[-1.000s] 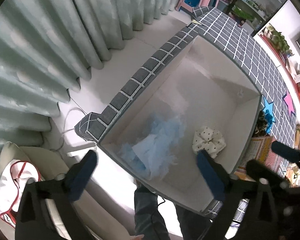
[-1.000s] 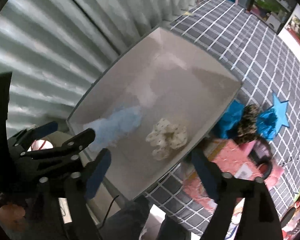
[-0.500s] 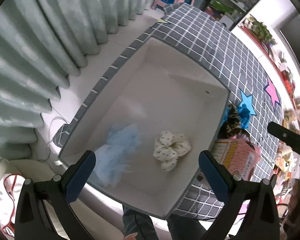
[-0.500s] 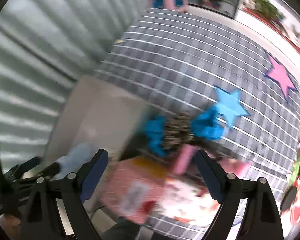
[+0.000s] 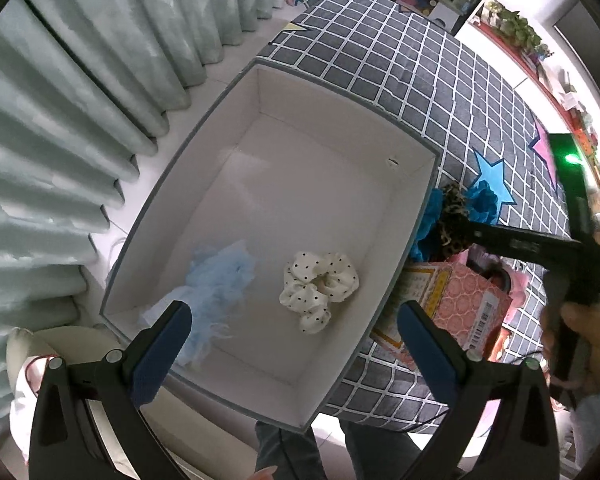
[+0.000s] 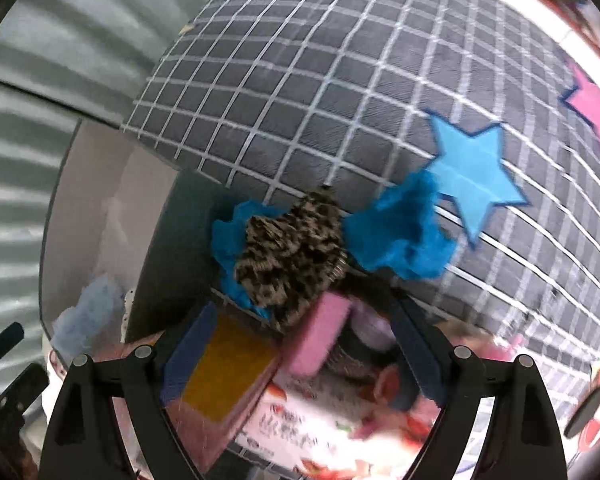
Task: Organize soft objects
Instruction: 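Grasp the leopard-print scrunchie with right tool while left tool reaches the blue cloth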
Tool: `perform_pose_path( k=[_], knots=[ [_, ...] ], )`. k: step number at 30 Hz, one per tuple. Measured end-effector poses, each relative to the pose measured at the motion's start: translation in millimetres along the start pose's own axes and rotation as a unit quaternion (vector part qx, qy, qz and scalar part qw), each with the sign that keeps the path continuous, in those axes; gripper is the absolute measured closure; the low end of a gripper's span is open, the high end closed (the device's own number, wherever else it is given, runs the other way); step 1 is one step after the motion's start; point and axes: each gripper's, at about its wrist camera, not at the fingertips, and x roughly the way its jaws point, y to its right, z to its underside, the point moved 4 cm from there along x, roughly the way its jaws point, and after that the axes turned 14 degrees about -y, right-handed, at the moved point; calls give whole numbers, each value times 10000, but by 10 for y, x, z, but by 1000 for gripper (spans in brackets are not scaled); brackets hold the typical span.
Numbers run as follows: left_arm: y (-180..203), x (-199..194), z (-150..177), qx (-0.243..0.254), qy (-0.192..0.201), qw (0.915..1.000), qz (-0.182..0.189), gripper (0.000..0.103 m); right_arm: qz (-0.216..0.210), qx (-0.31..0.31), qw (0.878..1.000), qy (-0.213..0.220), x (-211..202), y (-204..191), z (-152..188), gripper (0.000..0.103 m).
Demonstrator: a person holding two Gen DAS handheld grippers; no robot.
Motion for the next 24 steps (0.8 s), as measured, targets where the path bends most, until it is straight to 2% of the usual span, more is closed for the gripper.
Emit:
perform_pose_path(
  k=[6,8,9,11,13,17,24],
  knots=[
    [83,-23,-26,-60,-23,9999,-124,0,-92,-288,9989,-368,356,20,-185,14],
    [132,-21,-33,-57,-43,9999,-129,0,-124,-158,9990,-408,414,115,-180,49],
    [172,-15,-41,-30,-68,9999,-125,0,-175,-73,9990,-394,415,175,-167,51],
    [262,-7,-62,54,-95,9998,-137,0,-435,188,9985,-259,355,364,-115,69],
    [363,-17,-104,131,-90,9998,-139,0,-560,433,9975,-71,261,572,-55,78],
    [637,-51,-211,354,-21,9993,-147,0,-740,1104,9905,359,-19,1150,120,78],
    [1201,-128,-361,862,95,9961,-179,0,-736,2044,9741,625,-303,2033,403,78]
  ],
)
